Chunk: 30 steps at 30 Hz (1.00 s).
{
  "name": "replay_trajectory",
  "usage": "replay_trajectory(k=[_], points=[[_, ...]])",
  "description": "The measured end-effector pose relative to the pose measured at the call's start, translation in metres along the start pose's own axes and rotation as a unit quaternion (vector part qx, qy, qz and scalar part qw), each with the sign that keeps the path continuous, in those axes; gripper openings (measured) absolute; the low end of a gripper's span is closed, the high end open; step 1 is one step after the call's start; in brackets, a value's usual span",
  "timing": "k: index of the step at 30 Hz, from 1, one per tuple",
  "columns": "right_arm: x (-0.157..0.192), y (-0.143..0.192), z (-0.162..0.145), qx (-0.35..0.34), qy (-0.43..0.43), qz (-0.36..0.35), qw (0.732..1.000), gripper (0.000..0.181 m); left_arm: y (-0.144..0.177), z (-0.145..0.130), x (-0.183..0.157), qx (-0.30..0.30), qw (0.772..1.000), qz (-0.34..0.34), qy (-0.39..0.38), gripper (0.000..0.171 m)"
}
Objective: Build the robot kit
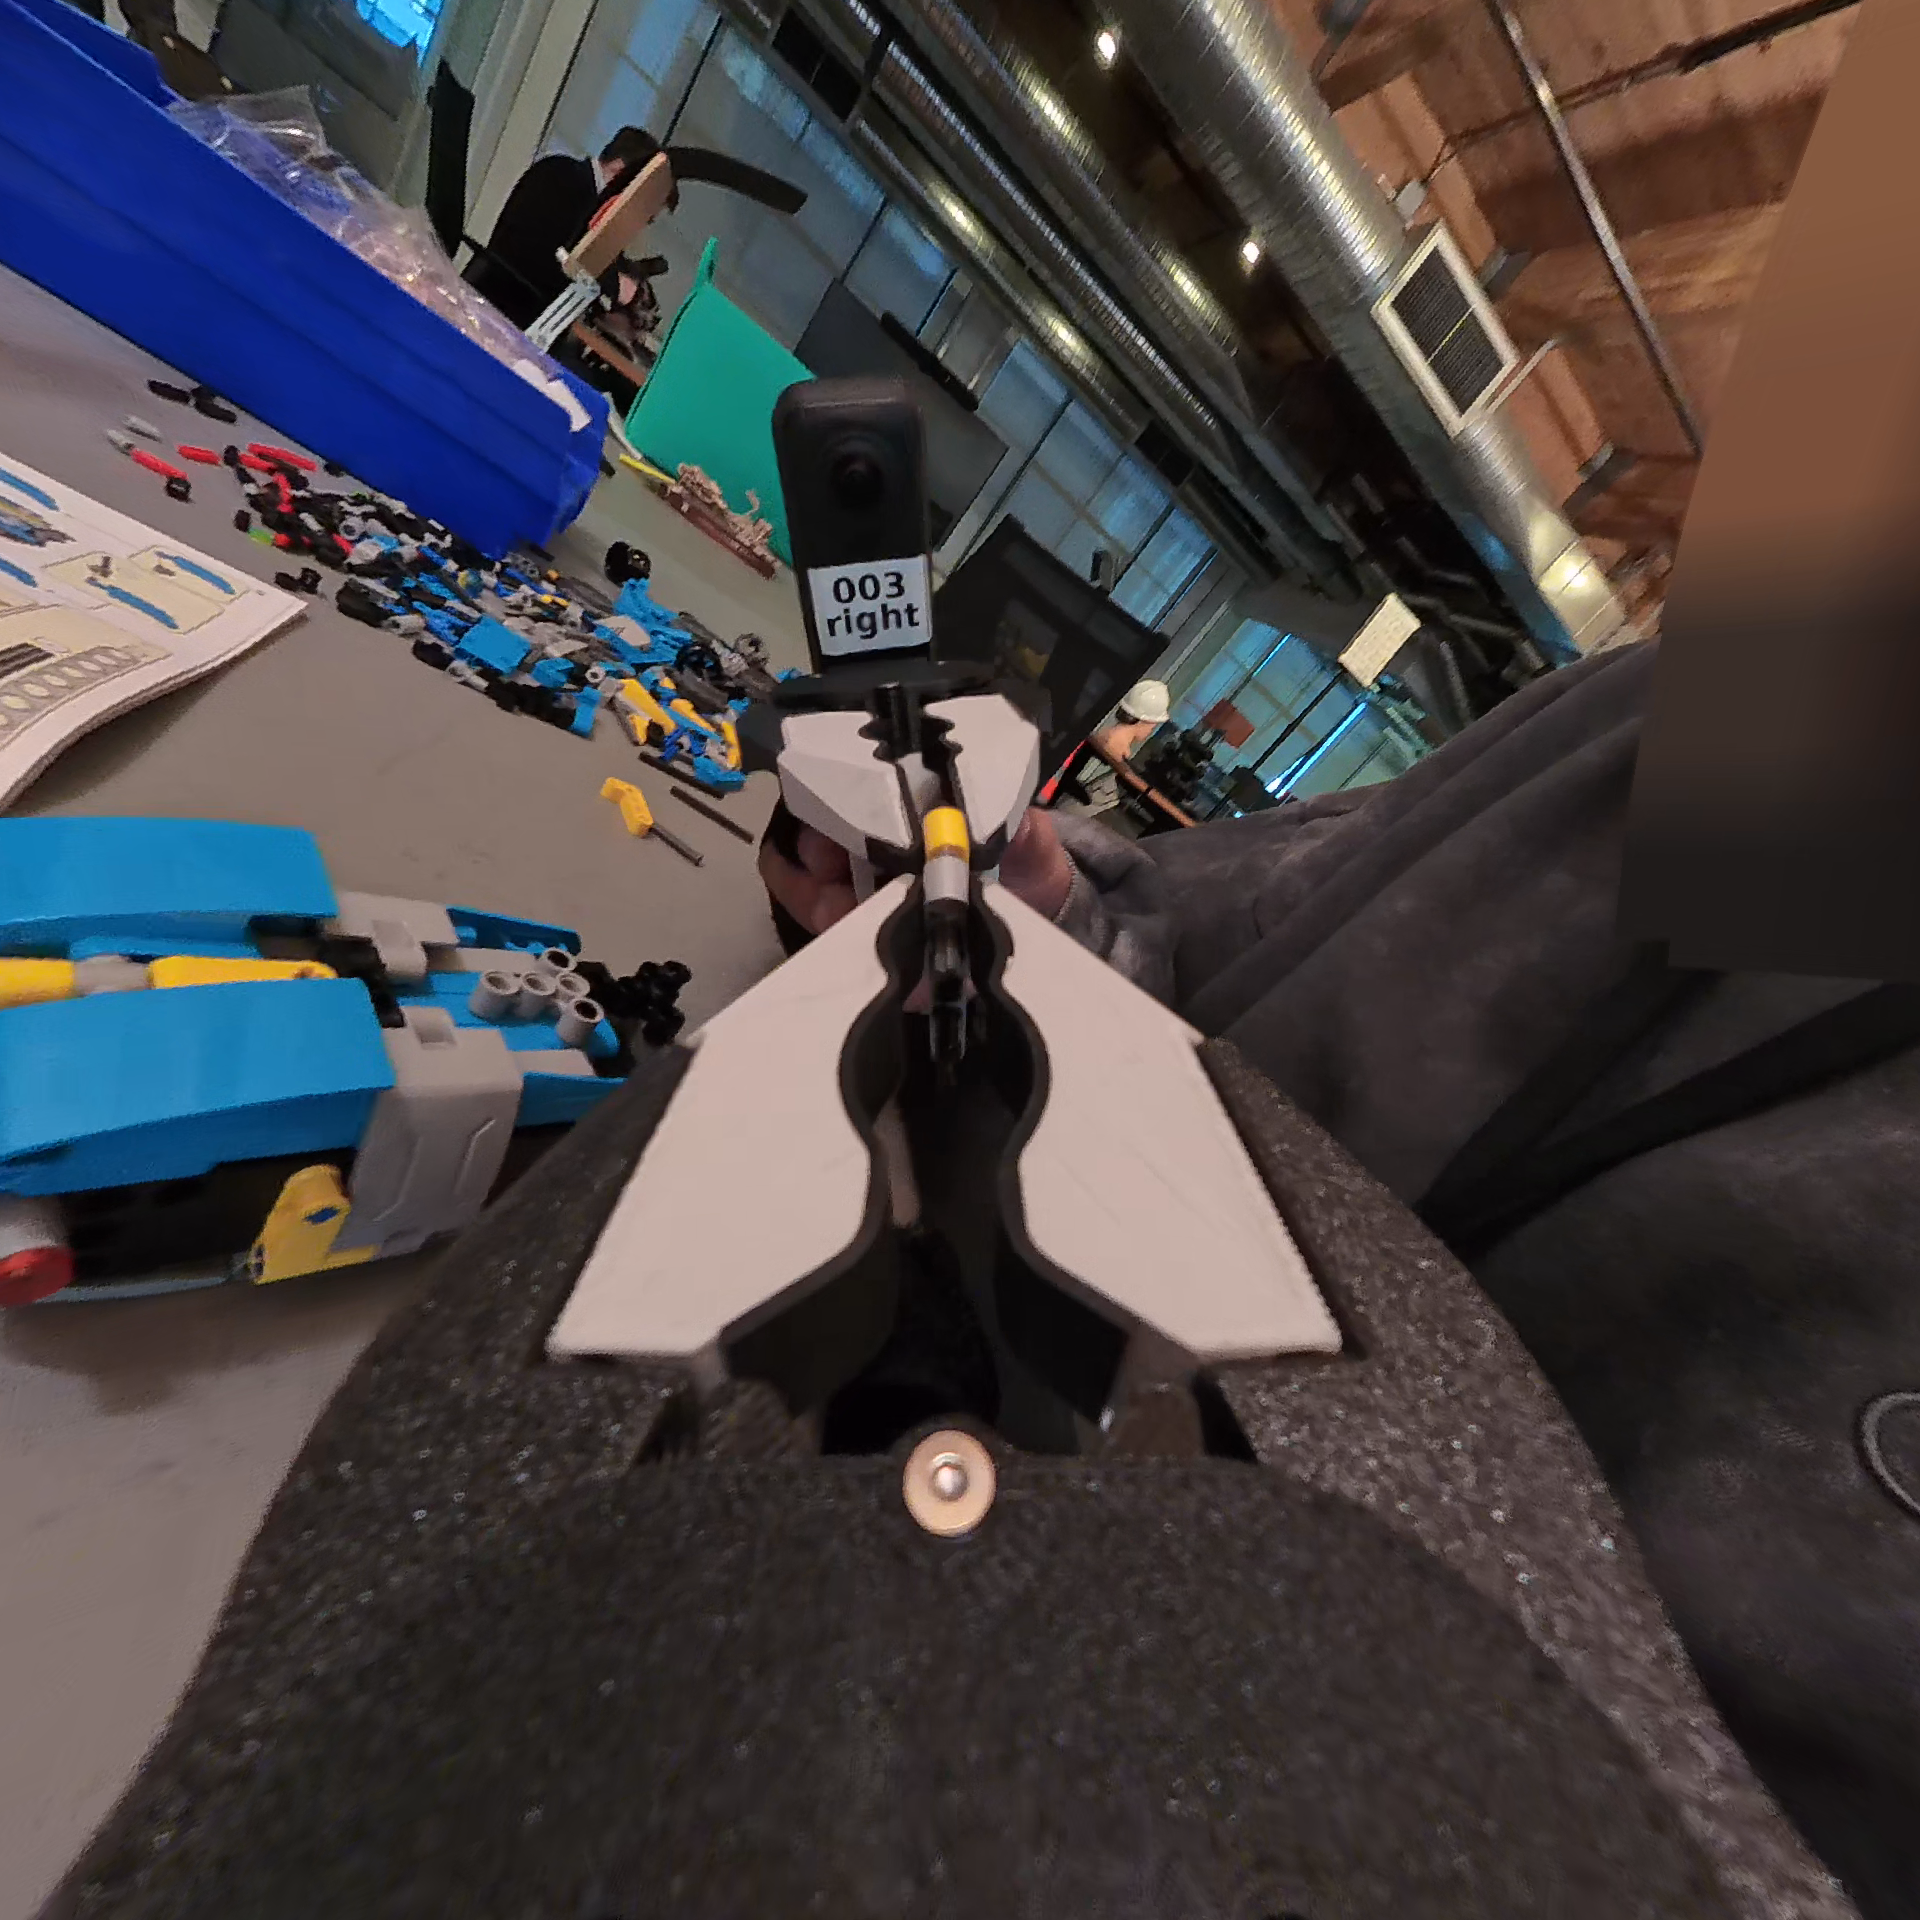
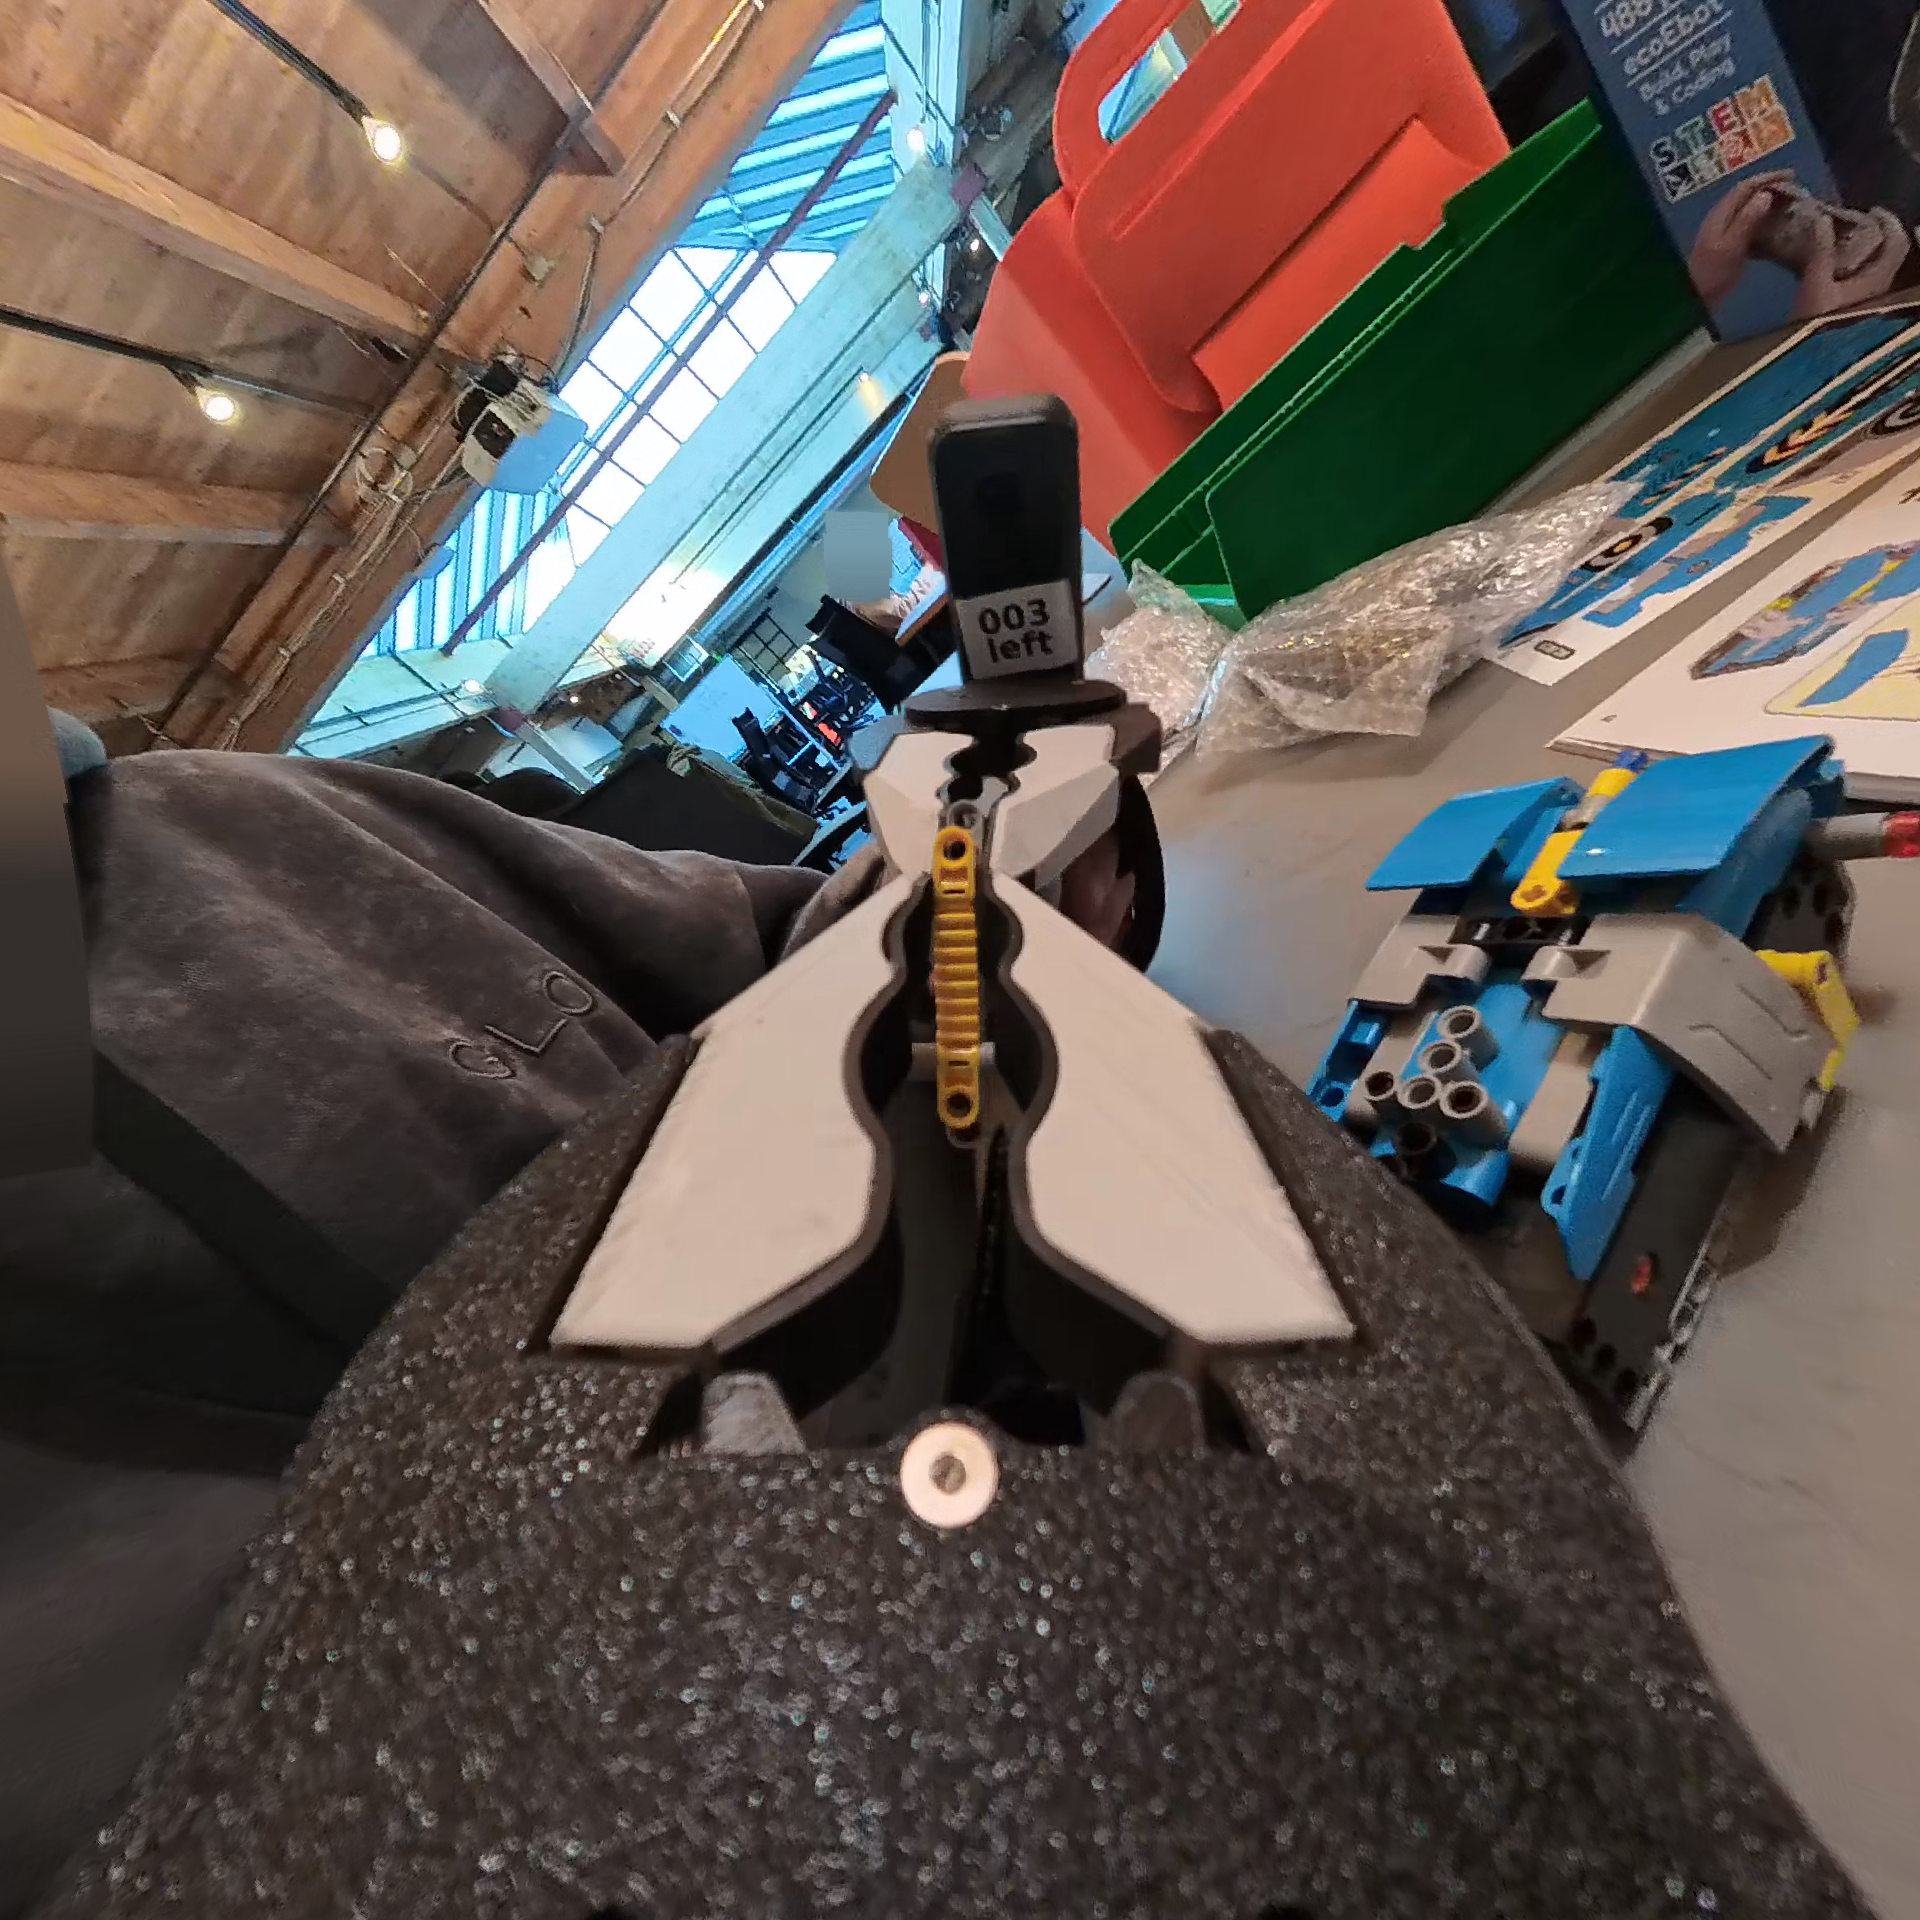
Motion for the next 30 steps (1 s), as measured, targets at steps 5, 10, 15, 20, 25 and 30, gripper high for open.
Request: replay_trajectory(k=[5, 10, 15, 20, 25, 30], points=[[0.005, -0.001, 0.004, -0.005, 0.016, 0.000, 1.000, 0.007, 0.000, 0.004, -0.004, -0.014, 1.000, -0.011, -0.007, 0.006], [-0.002, 0.000, -0.006, 0.033, 0.038, -0.032, 0.998, 0.007, -0.001, -0.006, 0.002, 0.024, 0.999, 0.018, -0.035, 0.006], [-0.003, 0.000, -0.012, 0.055, 0.042, -0.032, 0.997, 0.007, -0.001, -0.012, 0.003, 0.057, 0.995, 0.041, -0.072, 0.006], [-0.005, 0.002, -0.013, 0.056, 0.012, -0.019, 0.998, 0.006, -0.004, -0.014, 0.005, 0.061, 0.995, 0.047, -0.066, 0.006], [-0.014, 0.021, -0.013, 0.078, 0.075, -0.089, 0.990, 0.007, 0.003, -0.040, 0.029, 0.170, 0.969, 0.133, -0.123, 0.007], [-0.047, 0.052, -0.062, 0.250, 0.179, -0.206, 0.929, 0.007, 0.015, -0.064, 0.034, 0.287, 0.920, 0.175, -0.204, 0.007]])
Point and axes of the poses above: each gripper's, where its closed fingertips meet, y back along the fingers, z out of its top, x = y × z across the jaws, the point moved 1 cm from there along y, back along the fingers, and after that the axes turned 2 degrees about x, right-handed, at the moved point
